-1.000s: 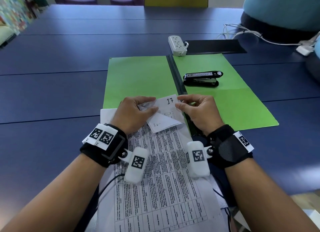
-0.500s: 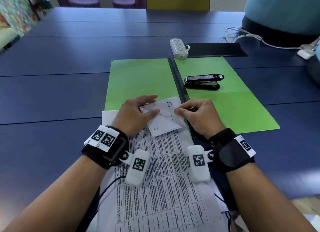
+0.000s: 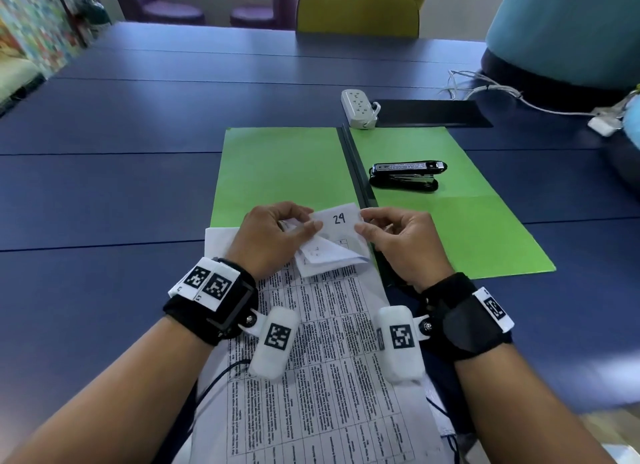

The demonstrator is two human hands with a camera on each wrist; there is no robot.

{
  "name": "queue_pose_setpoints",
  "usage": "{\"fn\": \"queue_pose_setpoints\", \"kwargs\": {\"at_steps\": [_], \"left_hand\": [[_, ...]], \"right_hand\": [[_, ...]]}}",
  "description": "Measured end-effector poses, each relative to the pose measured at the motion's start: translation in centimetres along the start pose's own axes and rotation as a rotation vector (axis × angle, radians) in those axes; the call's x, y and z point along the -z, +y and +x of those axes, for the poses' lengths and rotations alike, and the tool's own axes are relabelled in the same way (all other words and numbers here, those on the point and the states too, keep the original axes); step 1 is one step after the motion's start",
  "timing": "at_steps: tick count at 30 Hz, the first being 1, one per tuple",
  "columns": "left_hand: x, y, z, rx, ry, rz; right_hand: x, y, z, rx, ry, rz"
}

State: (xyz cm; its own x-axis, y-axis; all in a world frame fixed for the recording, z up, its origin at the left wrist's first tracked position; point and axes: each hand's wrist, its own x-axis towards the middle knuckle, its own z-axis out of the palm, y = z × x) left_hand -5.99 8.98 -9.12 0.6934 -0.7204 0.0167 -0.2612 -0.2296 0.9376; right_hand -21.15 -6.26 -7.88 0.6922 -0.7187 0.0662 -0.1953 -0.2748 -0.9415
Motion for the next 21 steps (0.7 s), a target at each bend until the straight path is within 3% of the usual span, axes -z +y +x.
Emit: {"fn": "queue_pose_setpoints", "kwargs": {"at_steps": [21], "left_hand": [[0.15, 0.62, -0.31, -0.039, -0.029, 0.187]], "right_hand": [[-0.13, 0.01, -0.06, -0.038, -0.011, 0.006]]}}
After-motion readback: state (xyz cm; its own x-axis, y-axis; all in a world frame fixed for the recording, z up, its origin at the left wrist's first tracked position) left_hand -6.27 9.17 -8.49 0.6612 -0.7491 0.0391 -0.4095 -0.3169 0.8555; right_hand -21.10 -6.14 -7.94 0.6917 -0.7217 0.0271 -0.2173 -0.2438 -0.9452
